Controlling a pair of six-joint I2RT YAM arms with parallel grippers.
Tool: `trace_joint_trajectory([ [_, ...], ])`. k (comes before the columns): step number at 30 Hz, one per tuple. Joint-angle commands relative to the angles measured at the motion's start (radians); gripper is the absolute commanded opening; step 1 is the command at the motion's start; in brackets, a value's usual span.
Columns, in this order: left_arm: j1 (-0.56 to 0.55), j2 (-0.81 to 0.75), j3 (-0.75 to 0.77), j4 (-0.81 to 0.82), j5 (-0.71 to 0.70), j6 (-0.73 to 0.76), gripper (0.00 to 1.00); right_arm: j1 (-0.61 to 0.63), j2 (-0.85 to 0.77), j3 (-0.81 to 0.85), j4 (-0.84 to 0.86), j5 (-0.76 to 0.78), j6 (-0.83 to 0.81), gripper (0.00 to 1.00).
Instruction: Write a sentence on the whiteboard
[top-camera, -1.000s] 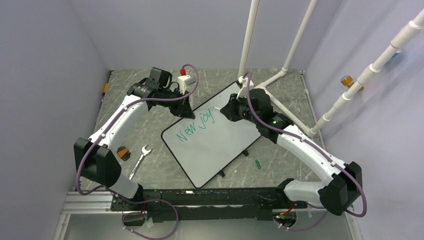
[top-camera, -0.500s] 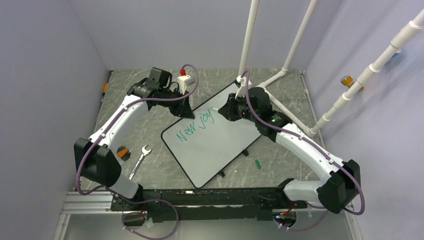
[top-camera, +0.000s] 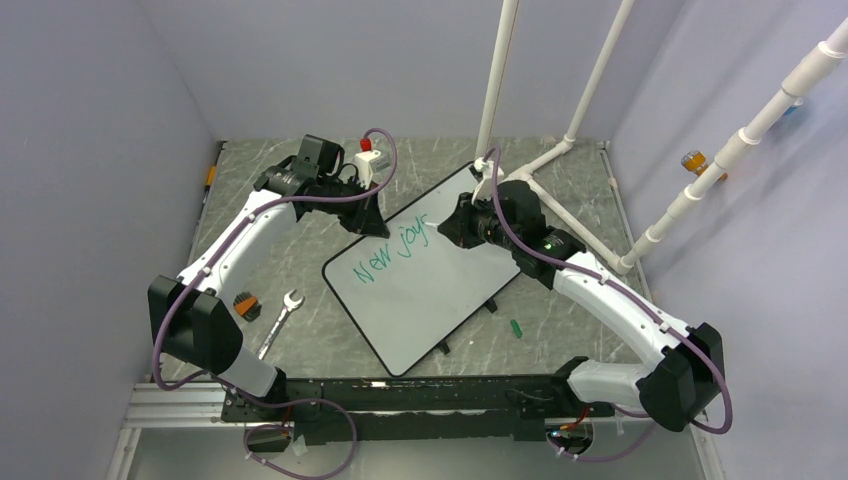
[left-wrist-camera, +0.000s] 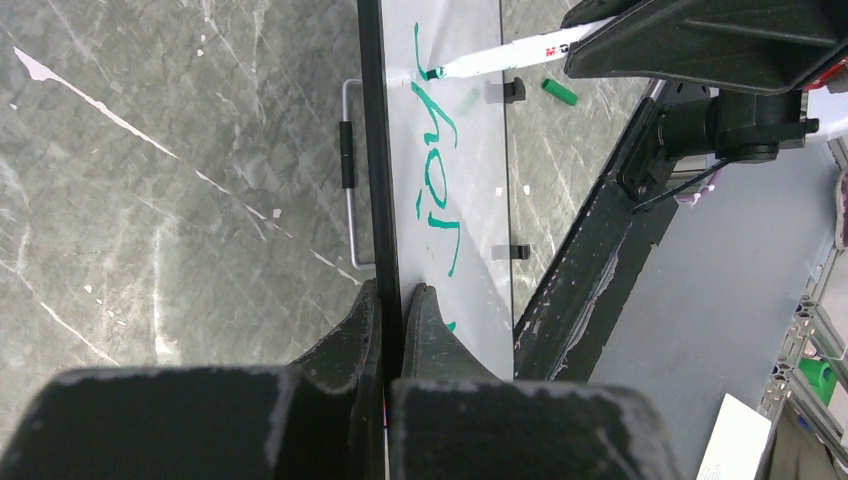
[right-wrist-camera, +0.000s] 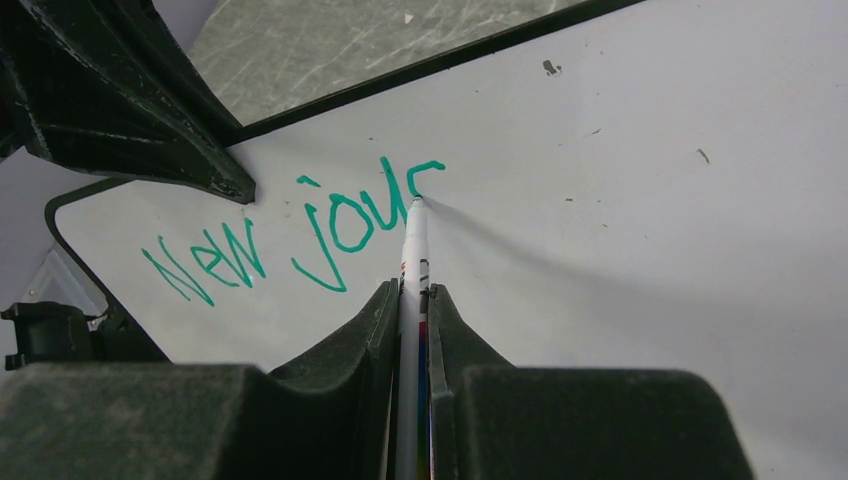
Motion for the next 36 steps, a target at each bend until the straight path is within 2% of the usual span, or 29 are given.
trace_joint_trajectory([
  [1,-0.042,0.002,-0.011,0.006,-0.057,0.144,0.0,-0.003,-0.021,-0.009,-0.015,0.06,0.006,0.0],
  [15,-0.042,0.0,-0.009,0.006,-0.059,0.145,0.0,-0.016,-0.058,-0.047,-0.055,0.105,0.015,0.0],
  [25,-0.042,-0.002,-0.009,0.007,-0.059,0.144,0.0,-0.017,-0.08,-0.086,-0.031,0.019,0.029,0.0],
  [36,-0.042,-0.003,-0.009,0.007,-0.058,0.144,0.0,-0.017,-0.043,-0.047,-0.005,-0.031,0.04,0.0],
])
